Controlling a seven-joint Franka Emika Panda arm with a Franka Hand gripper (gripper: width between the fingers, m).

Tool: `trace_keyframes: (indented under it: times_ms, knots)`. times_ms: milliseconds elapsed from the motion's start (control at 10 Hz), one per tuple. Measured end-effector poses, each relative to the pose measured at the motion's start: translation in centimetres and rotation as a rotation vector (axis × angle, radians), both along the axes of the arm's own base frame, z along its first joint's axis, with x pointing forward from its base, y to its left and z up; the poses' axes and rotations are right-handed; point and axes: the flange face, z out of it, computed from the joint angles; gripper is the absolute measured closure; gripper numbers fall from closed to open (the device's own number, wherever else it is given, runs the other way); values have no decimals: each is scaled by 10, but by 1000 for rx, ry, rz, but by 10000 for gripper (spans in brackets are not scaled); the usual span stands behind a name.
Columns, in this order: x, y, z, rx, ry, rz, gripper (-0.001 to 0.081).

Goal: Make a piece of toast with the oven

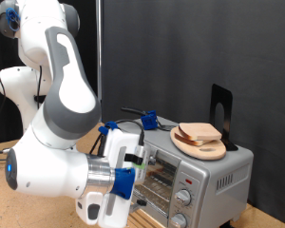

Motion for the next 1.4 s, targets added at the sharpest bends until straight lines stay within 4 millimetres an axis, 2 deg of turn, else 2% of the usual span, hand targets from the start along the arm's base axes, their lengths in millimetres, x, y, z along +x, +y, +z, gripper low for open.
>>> trace_keyframes:
  times_ms: [300, 600, 1000, 1400]
  knots:
    - [3, 5, -32, 8, -30, -28, -2]
    - [19, 8, -62, 33, 64, -36, -2]
    - [31, -4, -75, 113, 134, -1, -2]
    - [40, -15, -93, 99, 141, -17, -2]
